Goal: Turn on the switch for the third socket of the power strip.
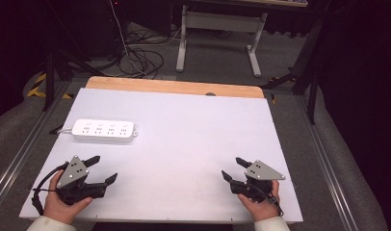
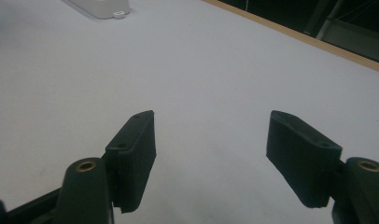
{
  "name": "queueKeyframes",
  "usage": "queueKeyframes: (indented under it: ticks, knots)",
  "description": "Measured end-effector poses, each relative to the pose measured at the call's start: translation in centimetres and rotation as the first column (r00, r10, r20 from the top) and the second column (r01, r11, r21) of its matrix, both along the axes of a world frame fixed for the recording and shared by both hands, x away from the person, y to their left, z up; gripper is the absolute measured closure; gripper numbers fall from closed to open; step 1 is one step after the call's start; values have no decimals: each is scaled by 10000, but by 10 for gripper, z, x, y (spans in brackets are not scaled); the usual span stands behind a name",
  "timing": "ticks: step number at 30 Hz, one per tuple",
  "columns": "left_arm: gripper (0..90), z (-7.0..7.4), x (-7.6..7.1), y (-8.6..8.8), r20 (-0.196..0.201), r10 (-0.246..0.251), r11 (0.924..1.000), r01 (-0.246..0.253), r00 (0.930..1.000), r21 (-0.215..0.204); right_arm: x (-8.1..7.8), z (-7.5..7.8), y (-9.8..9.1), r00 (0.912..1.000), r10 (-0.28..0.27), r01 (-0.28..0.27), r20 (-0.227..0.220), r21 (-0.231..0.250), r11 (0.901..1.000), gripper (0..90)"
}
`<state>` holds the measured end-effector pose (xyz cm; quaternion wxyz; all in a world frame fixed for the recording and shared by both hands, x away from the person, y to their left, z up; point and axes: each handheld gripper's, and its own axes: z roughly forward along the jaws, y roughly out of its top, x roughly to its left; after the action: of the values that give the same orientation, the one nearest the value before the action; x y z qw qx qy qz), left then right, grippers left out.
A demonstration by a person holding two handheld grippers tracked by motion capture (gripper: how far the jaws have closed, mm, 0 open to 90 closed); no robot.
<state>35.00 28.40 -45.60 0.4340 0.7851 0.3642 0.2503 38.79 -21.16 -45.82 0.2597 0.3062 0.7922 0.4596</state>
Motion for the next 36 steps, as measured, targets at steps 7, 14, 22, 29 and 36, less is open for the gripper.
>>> queueKeyframes:
  ticks: [7,14,22,29,36]
  knots:
    - [198,11,2,-1,-180,-9,10000,9,9998,25,-1,0,1,10000,5,-5,-27,-9,10000,337]
    - [217,23,5,-2,-237,98,9999,-95,9997,110,-1,0,3,10000,39,-39,-24,-25,10000,337]
    - [222,37,14,4,-339,241,9996,-247,9991,-165,-1,0,4,10000,62,-62,-36,-71,10000,336]
    - [222,46,20,2,-238,195,9997,-197,9995,-115,0,-1,4,10000,78,-79,-31,-82,9999,337]
    - [222,56,26,-1,-167,126,9999,-125,9998,35,0,-1,4,10000,92,-92,-4,-96,9999,336]
